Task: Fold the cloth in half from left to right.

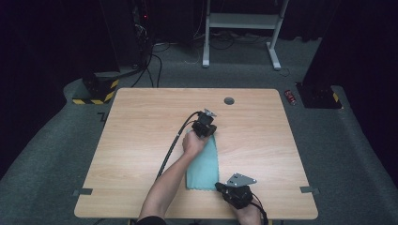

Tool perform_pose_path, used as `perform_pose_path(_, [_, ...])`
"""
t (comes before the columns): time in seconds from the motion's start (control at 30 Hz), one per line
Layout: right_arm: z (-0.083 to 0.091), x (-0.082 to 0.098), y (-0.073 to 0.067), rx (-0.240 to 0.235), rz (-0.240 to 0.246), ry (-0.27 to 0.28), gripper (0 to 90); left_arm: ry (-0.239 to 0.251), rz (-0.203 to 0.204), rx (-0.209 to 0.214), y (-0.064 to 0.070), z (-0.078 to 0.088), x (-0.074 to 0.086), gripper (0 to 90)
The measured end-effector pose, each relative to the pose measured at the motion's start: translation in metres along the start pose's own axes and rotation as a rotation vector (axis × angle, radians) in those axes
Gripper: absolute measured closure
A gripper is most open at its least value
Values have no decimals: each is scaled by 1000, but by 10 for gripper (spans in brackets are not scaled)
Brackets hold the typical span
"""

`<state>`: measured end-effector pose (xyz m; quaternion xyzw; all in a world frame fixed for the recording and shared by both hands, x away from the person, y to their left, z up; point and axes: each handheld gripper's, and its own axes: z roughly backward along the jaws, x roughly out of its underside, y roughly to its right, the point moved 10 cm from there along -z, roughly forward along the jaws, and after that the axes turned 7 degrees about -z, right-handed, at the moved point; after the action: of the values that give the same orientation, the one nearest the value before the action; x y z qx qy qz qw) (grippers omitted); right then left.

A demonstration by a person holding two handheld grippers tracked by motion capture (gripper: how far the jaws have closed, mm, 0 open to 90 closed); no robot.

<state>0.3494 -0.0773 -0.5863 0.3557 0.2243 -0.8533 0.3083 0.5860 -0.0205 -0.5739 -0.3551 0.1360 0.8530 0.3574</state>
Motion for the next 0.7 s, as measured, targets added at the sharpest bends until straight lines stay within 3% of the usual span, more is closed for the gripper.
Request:
perform_pose_path(0.17, [1,-7,4,4,-17,29,760,18,-9,-13,-3,11,-4,731])
perform_pose_path(0.4, [-1,-25,9,8,-21,78,639,48,17,-43,-16,37,0,622])
perform_pose_path(0.47, [-6,-27,10,9,-13,66,628,39,1,-64,-20,42,7,611])
perform_pose_path(0.7, [-20,-23,9,23,25,13,621,-2,11,-93,-30,44,28,578])
